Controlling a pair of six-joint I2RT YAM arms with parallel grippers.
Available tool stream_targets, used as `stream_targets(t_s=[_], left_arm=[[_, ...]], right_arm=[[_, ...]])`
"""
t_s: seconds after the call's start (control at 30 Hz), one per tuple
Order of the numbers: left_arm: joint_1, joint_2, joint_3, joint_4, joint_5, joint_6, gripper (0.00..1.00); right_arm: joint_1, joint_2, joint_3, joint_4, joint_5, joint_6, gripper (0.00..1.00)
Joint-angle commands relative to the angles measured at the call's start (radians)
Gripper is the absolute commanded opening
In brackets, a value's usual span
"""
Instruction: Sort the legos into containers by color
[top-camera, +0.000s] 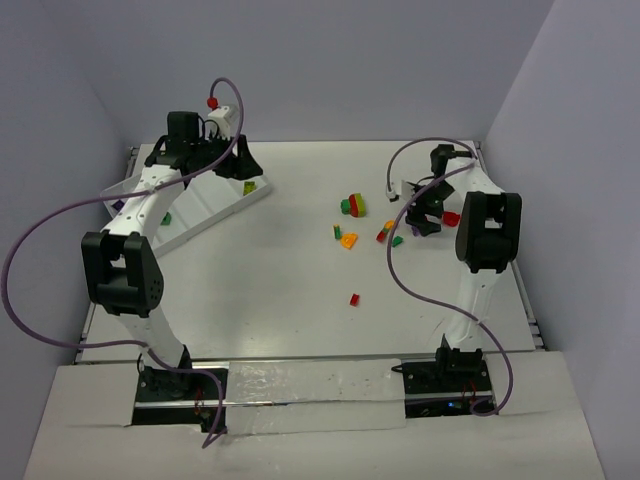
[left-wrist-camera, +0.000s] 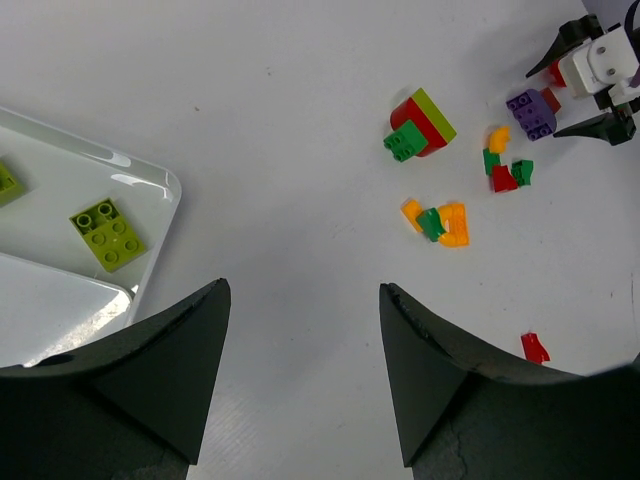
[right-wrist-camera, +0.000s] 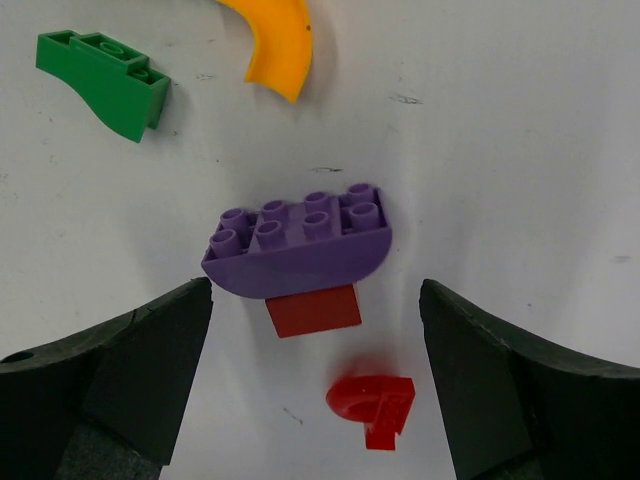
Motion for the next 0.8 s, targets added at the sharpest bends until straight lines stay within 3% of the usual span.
stream_targets(t_s=[0.0, 0.13, 0.43, 0.77], left_arm=[[-0.005, 0.011, 0.052, -0.013, -0.005, 0.004, 0.71], [-0.003, 0.013, 0.052, -0.011, -0.019, 0.007, 0.70], [-0.003, 0.018, 0.051, -0.007, -0.018, -0.016, 0.70], [0.000, -0.052, -0.023, 0.009, -0.011, -0.087, 0.69]], right_arm=[[0.014, 0.010, -0.023, 0.005, 0.010, -0.025, 0.88], [0.015, 0.000, -0.046, 0.008, -0.002, -0.025, 0.79], [0.020, -0.039, -0.090, 0.038, -0.044, 0.020, 0.36], [0.024, -0.213, -0.117, 0.047, -0.156, 0.133, 0.25]])
